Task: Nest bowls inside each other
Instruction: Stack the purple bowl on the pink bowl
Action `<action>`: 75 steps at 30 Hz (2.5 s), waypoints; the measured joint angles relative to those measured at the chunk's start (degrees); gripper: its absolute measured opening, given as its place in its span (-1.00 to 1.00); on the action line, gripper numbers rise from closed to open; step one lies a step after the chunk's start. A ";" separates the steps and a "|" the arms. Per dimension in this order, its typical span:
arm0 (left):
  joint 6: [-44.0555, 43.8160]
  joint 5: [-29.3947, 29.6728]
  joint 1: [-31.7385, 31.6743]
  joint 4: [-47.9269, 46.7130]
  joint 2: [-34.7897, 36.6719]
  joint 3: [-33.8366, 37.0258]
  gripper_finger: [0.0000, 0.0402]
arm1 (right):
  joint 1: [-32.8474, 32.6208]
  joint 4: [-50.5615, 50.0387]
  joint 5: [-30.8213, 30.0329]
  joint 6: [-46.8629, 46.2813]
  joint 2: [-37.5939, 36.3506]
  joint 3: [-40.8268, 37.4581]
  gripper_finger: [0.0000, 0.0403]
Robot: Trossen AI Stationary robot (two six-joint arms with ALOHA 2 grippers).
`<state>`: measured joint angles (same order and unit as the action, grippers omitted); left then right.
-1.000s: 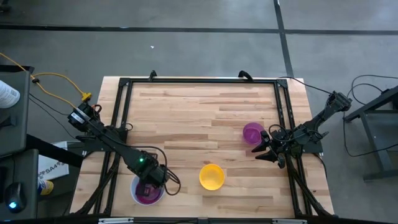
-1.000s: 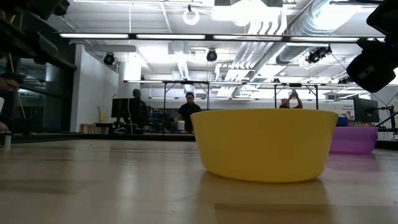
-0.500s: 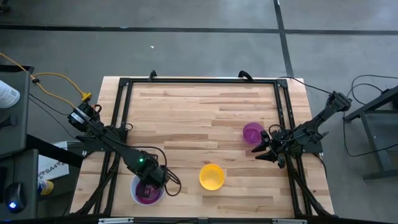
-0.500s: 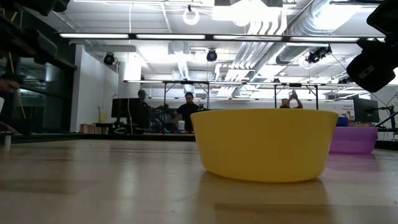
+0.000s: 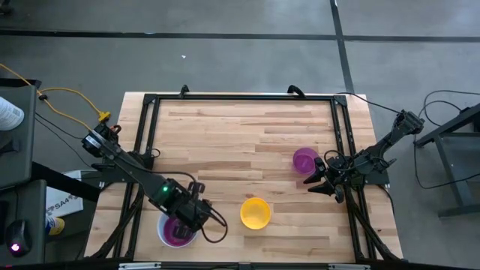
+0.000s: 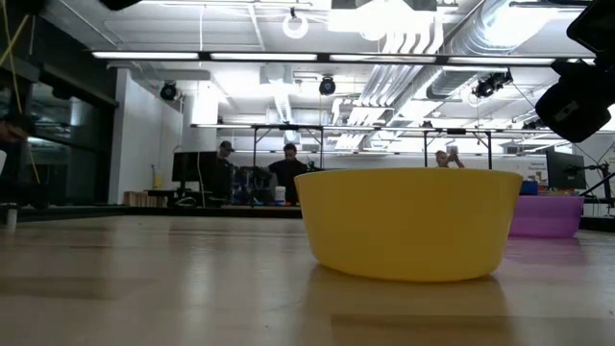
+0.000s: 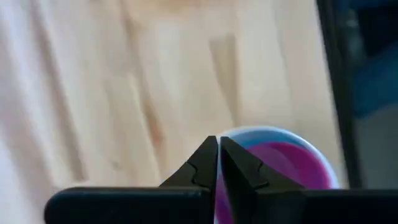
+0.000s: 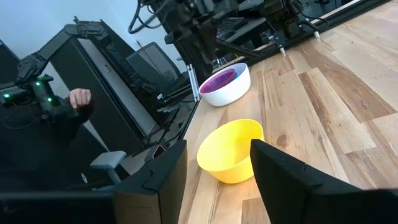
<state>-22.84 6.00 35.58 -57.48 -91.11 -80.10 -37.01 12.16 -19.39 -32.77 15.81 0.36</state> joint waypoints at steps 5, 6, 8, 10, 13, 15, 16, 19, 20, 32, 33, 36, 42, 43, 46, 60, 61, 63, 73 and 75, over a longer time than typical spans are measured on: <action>1.71 4.90 -1.12 -0.05 0.00 -0.14 -0.90 | 0.00 0.00 -0.09 0.00 0.00 -0.02 -0.16; 1.82 5.22 -1.64 0.26 0.00 0.03 -0.90 | 0.02 0.02 -0.11 0.00 0.00 -0.01 -0.16; 2.13 6.20 -3.30 0.36 0.00 0.71 -0.90 | 0.02 0.04 -0.36 -0.55 0.00 -0.02 -0.16; 3.17 6.75 -4.83 0.11 0.00 1.58 -0.90 | 0.02 0.02 -1.68 -2.84 0.01 -0.01 -0.16; 5.37 6.83 -6.90 0.20 0.00 2.70 -0.90 | 0.04 0.07 -2.07 -4.59 0.26 0.00 -0.16; 6.84 6.81 -8.05 0.27 0.00 3.40 -0.90 | 0.04 0.13 -2.04 -4.79 0.26 0.00 -0.16; 7.55 6.81 -8.62 0.56 0.00 3.67 -0.90 | 0.04 0.27 -2.02 -4.61 0.26 0.00 -0.16; 9.21 6.81 -10.08 2.19 0.00 4.48 -0.90 | 0.05 0.92 -1.97 -1.59 0.26 0.30 -0.16; 9.80 6.81 -10.48 3.20 0.00 4.78 -0.90 | 0.04 0.47 -1.96 0.09 0.31 0.74 -0.16; 15.28 6.59 -16.01 9.95 1.94 9.76 -0.90 | 1.95 -12.44 -7.34 4.90 2.83 8.72 -0.16; 15.42 6.53 -16.25 10.54 2.88 10.56 -0.90 | 2.55 -13.12 -7.13 4.70 3.37 9.10 -0.16; 15.53 6.58 -16.93 11.65 7.04 12.92 -0.90 | 4.65 -13.87 -5.44 4.74 5.31 10.96 -0.16; 15.07 6.64 -16.84 19.00 18.91 19.34 -0.90 | 10.11 -24.28 -2.08 3.54 9.41 16.62 -0.16; 14.95 6.59 -16.84 20.35 20.67 20.51 -0.90 | 11.13 -25.50 -1.13 3.06 10.25 17.65 -0.16; 13.64 6.09 -16.84 22.59 24.38 23.10 -0.90 | 13.70 -28.97 2.61 2.36 13.05 20.54 -0.16; 12.05 3.49 -16.82 23.78 26.51 28.60 -0.90 | 23.57 -41.42 16.99 -0.47 30.58 29.25 -0.16; 12.03 3.49 -16.82 23.66 26.54 28.60 -0.90 | 24.04 -42.38 17.13 -0.56 31.45 29.65 -0.16; 12.04 3.47 -16.82 23.27 26.56 28.60 -0.90 | 24.96 -44.30 17.98 -1.53 32.97 30.28 -0.16; 12.59 3.47 -16.82 20.78 26.96 28.60 -0.90 | 26.05 -51.26 17.84 -4.08 37.61 30.58 -0.16; 12.64 3.43 -16.82 20.12 27.10 28.60 -0.90 | 26.48 -51.91 17.39 -4.01 38.28 30.58 -0.16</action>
<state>-10.20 9.43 18.76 -37.35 -64.01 -51.51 -10.54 -39.75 -2.00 -36.78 54.09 30.94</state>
